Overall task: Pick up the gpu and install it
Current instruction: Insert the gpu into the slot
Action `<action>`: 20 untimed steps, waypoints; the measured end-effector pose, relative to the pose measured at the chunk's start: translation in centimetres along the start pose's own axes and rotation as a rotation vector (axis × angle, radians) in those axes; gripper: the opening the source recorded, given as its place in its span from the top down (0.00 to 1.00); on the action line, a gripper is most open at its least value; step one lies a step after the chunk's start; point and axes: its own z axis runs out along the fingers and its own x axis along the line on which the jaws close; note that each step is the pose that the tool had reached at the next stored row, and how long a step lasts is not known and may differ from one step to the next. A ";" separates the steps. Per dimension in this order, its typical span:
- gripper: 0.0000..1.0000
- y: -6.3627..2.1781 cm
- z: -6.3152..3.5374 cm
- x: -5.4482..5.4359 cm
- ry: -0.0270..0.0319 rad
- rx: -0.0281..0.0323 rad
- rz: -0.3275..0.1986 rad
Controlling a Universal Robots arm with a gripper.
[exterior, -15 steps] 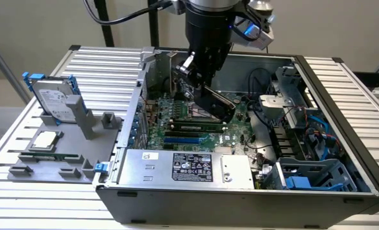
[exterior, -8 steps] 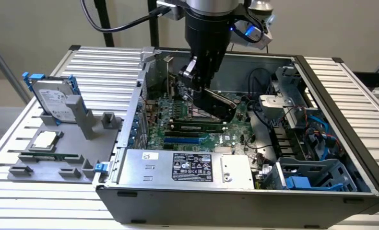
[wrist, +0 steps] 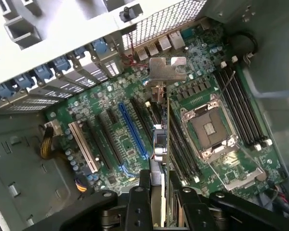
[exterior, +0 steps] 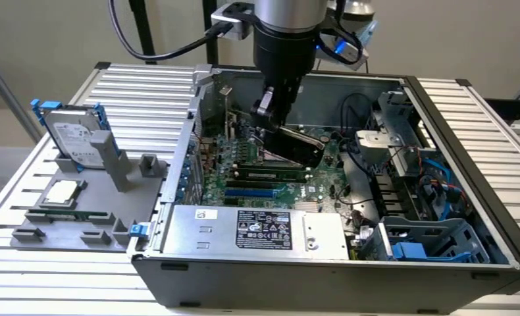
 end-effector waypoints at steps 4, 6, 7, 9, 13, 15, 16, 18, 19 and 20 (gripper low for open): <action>1.00 -0.01 0.53 0.0 0.0004 -0.0037 -0.074; 1.00 -0.01 0.80 0.0 0.0006 -0.0056 -0.110; 1.00 -0.01 0.91 0.1 0.0009 -0.0065 -0.127; 1.00 -0.02 1.18 0.1 0.0012 -0.0084 -0.164; 1.00 -0.02 1.74 0.1 0.0017 -0.0127 -0.236; 1.00 -0.03 2.06 0.1 0.0021 -0.0151 -0.273; 1.00 -0.03 2.21 0.1 0.0023 -0.0162 -0.291; 1.00 -0.03 2.53 0.2 0.0025 -0.0186 -0.327; 1.00 -0.04 2.70 0.2 0.0025 -0.0200 -0.341; 1.00 -0.06 2.85 0.2 0.0025 -0.0216 -0.354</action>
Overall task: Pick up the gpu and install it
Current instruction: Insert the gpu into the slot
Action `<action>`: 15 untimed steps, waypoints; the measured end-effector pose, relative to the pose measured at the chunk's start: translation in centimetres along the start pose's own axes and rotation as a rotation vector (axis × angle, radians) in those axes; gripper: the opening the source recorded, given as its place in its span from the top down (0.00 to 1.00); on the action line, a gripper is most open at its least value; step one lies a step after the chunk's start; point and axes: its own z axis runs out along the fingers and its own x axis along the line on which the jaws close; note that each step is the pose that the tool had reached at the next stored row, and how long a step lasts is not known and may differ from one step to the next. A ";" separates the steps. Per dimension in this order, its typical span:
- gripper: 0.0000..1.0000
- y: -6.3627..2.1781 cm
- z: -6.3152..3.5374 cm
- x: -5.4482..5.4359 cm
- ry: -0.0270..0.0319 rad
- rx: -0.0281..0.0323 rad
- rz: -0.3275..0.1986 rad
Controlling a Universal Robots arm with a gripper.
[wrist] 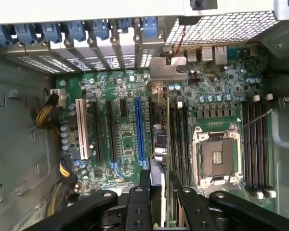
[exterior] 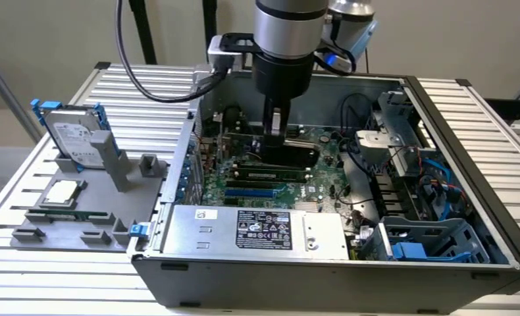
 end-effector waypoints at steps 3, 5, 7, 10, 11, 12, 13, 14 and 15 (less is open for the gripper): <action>1.00 -0.01 0.51 0.2 -0.0018 -0.0051 -0.034; 1.00 -0.03 0.85 0.4 -0.0040 -0.0093 -0.050; 1.00 -0.05 1.19 0.6 -0.0062 -0.0143 -0.062; 1.00 -0.09 1.70 1.1 -0.0098 -0.0217 -0.074; 1.00 -0.09 1.88 1.3 -0.0106 -0.0240 -0.077; 1.00 -0.02 2.05 1.4 -0.0109 -0.0250 -0.078; 1.00 0.10 2.24 1.6 -0.0109 -0.0253 -0.079; 1.00 0.35 2.41 1.7 -0.0107 -0.0255 -0.079; 1.00 0.68 2.57 1.8 -0.0107 -0.0255 -0.079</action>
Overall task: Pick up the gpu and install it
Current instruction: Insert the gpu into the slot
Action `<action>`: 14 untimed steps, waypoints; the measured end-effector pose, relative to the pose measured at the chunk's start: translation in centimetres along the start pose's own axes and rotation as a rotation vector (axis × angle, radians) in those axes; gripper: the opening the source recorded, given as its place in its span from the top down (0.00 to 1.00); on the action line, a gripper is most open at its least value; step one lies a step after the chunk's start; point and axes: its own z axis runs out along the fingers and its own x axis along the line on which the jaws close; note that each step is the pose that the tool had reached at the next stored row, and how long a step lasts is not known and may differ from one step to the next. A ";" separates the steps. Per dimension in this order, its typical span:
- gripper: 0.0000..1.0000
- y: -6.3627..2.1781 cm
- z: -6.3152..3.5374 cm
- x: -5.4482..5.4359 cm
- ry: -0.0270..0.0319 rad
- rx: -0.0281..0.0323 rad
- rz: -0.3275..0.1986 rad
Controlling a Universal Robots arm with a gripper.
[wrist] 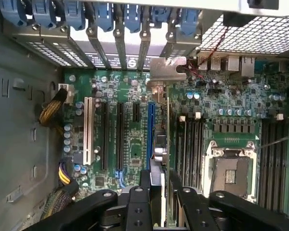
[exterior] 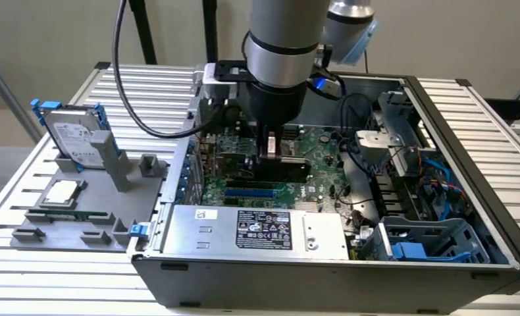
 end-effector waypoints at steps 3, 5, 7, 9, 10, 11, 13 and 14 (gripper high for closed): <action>1.00 1.24 0.57 0.2 -0.0002 0.0012 0.000; 1.00 1.33 0.93 0.3 -0.0001 0.0021 0.000; 1.00 1.39 1.29 0.4 -0.0002 0.0039 0.000; 1.00 1.51 1.59 0.4 -0.0001 0.0045 0.000; 1.00 1.65 1.71 0.4 -0.0001 0.0047 0.000; 1.00 1.78 1.80 0.4 0.0001 0.0048 0.000; 1.00 1.94 1.87 0.4 0.0004 0.0048 0.000; 1.00 1.96 1.88 0.4 0.0004 0.0047 0.000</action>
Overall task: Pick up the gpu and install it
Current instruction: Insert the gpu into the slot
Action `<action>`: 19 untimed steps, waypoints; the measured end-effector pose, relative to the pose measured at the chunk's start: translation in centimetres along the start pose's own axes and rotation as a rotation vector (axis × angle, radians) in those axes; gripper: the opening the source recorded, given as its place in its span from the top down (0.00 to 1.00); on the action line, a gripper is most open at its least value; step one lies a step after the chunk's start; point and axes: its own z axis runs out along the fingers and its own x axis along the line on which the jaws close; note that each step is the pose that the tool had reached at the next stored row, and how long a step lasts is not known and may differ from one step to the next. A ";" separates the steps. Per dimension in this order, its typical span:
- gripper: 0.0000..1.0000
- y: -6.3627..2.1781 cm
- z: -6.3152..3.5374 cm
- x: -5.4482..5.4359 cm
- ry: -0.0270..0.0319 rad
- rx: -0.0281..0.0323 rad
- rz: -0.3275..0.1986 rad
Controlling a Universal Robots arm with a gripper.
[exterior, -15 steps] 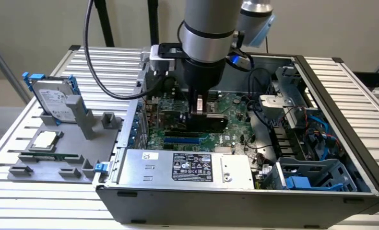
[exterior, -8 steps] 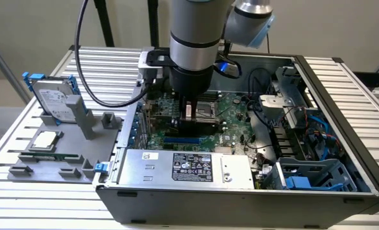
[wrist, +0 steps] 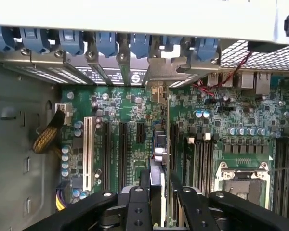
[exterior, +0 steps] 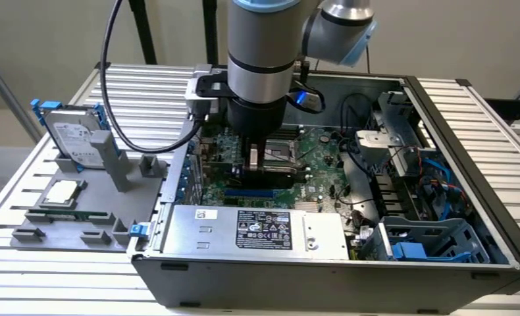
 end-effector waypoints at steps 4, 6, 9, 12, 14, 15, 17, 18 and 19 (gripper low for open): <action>1.00 0.00 0.02 0.0 -0.0002 0.0001 0.000; 1.00 0.08 0.09 0.0 -0.0004 0.0004 0.001; 1.00 0.25 0.22 0.0 0.0008 0.0006 0.006; 1.00 0.26 0.27 0.0 0.0013 0.0013 0.017; 1.00 0.26 0.29 0.0 0.0017 0.0017 0.021; 1.00 0.28 0.31 0.0 0.0019 0.0018 0.022; 1.00 0.29 0.32 0.0 0.0024 0.0018 0.022; 1.00 0.29 0.31 0.0 0.0025 0.0017 0.022; 1.00 0.29 0.31 0.0 0.0025 0.0017 0.022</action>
